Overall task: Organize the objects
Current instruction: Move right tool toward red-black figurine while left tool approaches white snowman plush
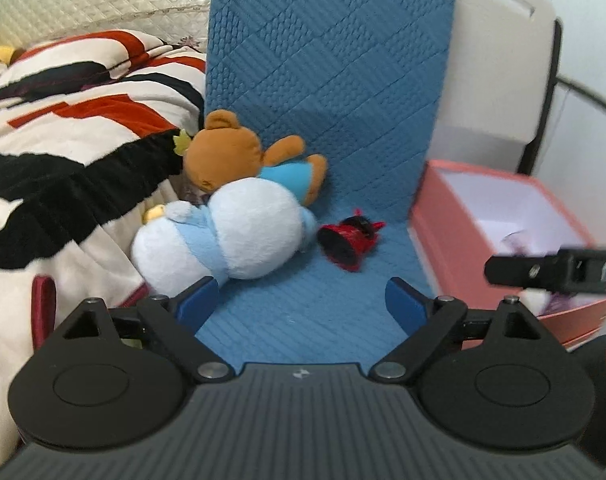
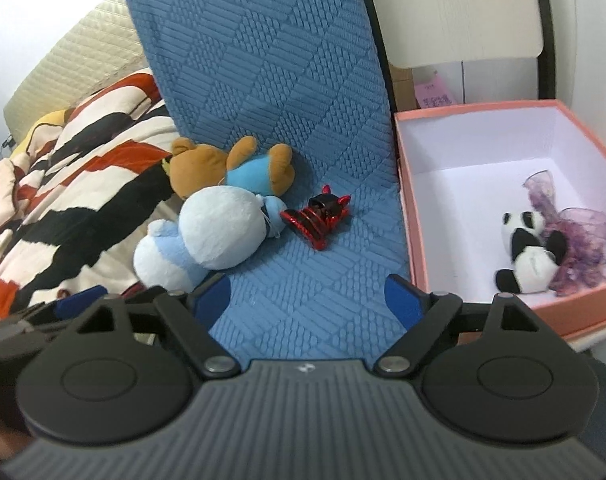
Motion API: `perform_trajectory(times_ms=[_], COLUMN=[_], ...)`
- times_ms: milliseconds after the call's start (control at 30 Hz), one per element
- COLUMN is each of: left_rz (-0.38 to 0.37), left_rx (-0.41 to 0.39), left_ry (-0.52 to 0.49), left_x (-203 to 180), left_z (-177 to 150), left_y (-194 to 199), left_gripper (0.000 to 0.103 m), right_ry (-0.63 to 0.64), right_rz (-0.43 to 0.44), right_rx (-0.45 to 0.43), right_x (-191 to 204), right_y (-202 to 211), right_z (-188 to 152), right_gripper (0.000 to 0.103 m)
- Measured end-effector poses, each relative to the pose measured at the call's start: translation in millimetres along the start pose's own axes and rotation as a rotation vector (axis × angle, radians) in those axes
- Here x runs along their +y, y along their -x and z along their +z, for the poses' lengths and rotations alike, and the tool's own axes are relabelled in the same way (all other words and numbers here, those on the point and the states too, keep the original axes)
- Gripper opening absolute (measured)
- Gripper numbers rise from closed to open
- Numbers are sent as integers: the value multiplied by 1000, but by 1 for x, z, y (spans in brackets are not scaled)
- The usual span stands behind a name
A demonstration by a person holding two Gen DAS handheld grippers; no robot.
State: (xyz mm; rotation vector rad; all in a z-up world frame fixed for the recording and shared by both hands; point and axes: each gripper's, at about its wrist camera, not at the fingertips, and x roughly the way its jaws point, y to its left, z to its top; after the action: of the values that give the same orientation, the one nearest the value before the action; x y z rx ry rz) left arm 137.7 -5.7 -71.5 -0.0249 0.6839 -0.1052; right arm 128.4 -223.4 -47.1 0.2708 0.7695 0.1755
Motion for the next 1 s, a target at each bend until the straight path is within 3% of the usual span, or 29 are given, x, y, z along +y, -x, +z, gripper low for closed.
perform_trajectory(times_ms=[500,700,1000], left_rz=[234,320,418], left_rx=[57,125,152], left_ry=[-294,-380,-560], left_x=[-11,-9,-8], left_z=[10,17,12], left_y=[-110,-147,-184], left_gripper=[93,93,93], right_ry=[-69,-94,-184], right_rz=[75,95,60], right_rx=[41,76,137], right_x=[-2,-3,-13], right_y=[-117,-160,-206], right_z=[40,48,64], right_gripper=[86,85,85])
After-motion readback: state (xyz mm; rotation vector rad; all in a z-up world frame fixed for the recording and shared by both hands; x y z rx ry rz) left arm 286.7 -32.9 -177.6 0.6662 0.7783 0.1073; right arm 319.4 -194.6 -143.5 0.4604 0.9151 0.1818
